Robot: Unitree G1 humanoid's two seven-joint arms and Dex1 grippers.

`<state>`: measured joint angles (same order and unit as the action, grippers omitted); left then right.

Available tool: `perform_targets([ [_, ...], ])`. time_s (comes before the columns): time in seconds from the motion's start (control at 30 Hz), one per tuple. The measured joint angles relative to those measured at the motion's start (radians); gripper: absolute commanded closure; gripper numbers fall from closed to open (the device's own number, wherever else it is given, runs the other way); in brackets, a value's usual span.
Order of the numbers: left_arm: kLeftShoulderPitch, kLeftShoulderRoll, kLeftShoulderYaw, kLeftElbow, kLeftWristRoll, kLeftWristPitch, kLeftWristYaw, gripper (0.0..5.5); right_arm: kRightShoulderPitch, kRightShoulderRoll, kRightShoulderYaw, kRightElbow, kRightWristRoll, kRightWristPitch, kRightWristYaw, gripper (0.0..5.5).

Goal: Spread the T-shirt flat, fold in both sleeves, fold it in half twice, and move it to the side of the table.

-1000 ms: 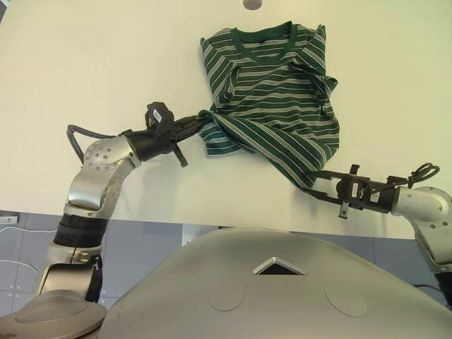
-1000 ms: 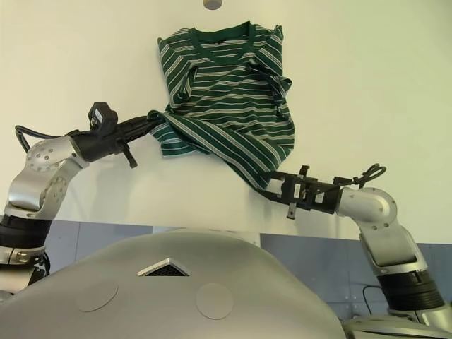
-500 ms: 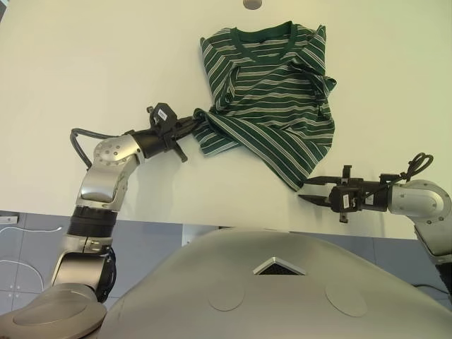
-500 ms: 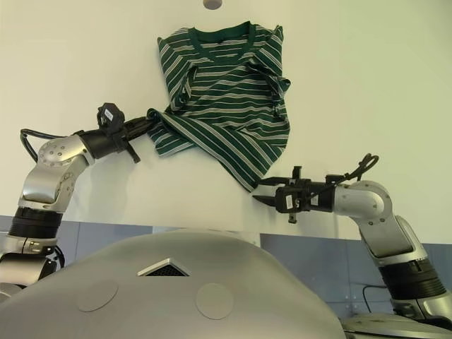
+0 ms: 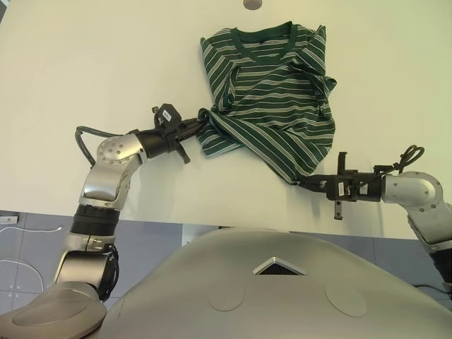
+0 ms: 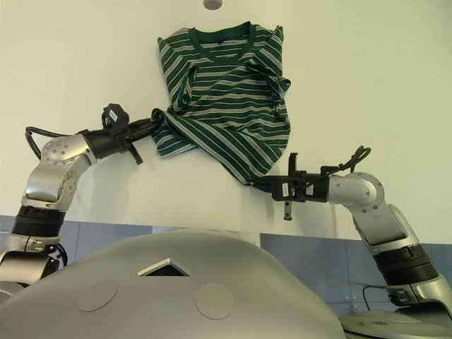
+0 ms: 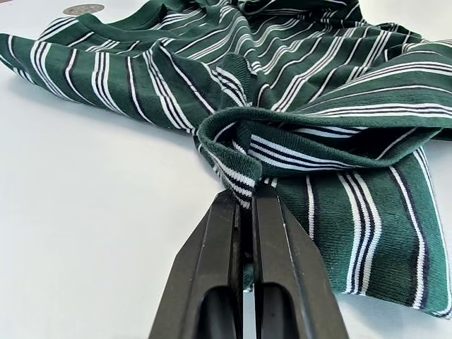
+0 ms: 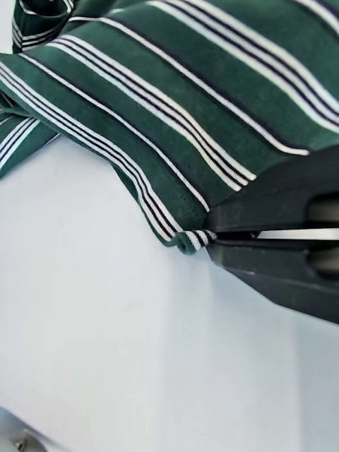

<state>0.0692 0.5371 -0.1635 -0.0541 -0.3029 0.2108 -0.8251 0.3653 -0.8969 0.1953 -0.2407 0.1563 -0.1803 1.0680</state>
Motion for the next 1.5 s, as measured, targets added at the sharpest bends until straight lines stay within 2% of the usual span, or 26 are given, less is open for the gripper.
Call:
perform_targets([
  [0.1, 0.031, 0.11, 0.017, -0.126, -0.1, 0.054, -0.185, 5.5, 0.026, -0.11, -0.087, -0.123, 0.234, 0.261, 0.103, 5.48],
  [0.17, 0.096, 0.304, 0.107, -0.325, -0.285, 0.193, -0.367, 5.5, 0.032, -0.238, -0.248, -0.22, 0.457, 0.438, 0.216, 5.48],
  [0.23, 0.109, 0.415, 0.231, -0.452, -0.474, 0.308, -0.458, 5.5, 0.019, -0.307, -0.375, -0.247, 0.597, 0.541, 0.301, 5.48],
  [0.33, 0.044, 0.511, 0.375, -0.553, -0.711, 0.428, -0.501, 5.5, -0.102, -0.357, -0.508, -0.214, 0.751, 0.654, 0.37, 5.48],
  [0.4, -0.006, 0.519, 0.394, -0.55, -0.768, 0.473, -0.493, 5.5, -0.199, -0.366, -0.504, -0.155, 0.758, 0.682, 0.386, 5.48],
  [0.47, -0.123, 0.496, 0.332, -0.453, -0.733, 0.479, -0.474, 5.5, -0.354, -0.357, -0.412, -0.042, 0.684, 0.679, 0.389, 5.48],
  [0.5, -0.205, 0.459, 0.264, -0.348, -0.648, 0.462, -0.461, 5.5, -0.456, -0.324, -0.339, 0.035, 0.621, 0.677, 0.387, 5.48],
  [0.6, -0.383, 0.337, 0.092, -0.02, -0.41, 0.367, -0.444, 5.5, -0.725, -0.156, -0.142, 0.271, 0.463, 0.672, 0.385, 5.48],
  [0.7, -0.573, 0.192, 0.035, 0.34, -0.262, 0.268, -0.402, 5.5, -0.929, 0.031, -0.037, 0.602, 0.31, 0.617, 0.334, 5.48],
  [0.87, -0.846, -0.001, 0.024, 0.883, -0.086, 0.067, -0.296, 5.5, -1.152, 0.215, -0.036, 1.072, 0.152, 0.467, 0.184, 5.48],
  [1.0, -0.951, -0.07, 0.042, 1.114, 0.004, -0.043, -0.246, 5.5, -1.232, 0.283, -0.035, 1.28, 0.04, 0.38, 0.063, 5.48],
  [1.1, -0.977, -0.115, 0.055, 1.229, 0.058, -0.063, -0.157, 4.82, -1.24, 0.357, -0.038, 1.39, -0.037, 0.329, -0.129, 4.82],
  [1.23, -1.0, -0.139, 0.168, 1.309, 0.061, -0.075, 0.042, 4.08, -1.241, 0.415, -0.067, 1.426, -0.122, 0.16, -0.469, 4.01],
  [1.3, -1.003, -0.13, 0.258, 1.314, 0.019, -0.096, 0.104, 3.68, -1.23, 0.439, -0.07, 1.344, -0.157, 0.066, -0.545, 3.55],
  [1.37, -1.004, -0.109, 0.314, 1.302, -0.002, -0.116, 0.096, 3.22, -1.175, 0.509, -0.069, 1.114, -0.118, 0.047, -0.498, 3.51],
  [1.4, -0.992, -0.1, 0.314, 1.279, 0.0, -0.132, 0.08, 3.22, -1.125, 0.539, -0.055, 0.995, -0.09, 0.077, -0.46, 3.51],
  [1.5, -0.881, -0.093, 0.29, 1.129, 0.008, -0.165, -0.007, 3.22, -0.891, 0.593, 0.094, 0.62, -0.039, 0.226, -0.332, 3.51],
])
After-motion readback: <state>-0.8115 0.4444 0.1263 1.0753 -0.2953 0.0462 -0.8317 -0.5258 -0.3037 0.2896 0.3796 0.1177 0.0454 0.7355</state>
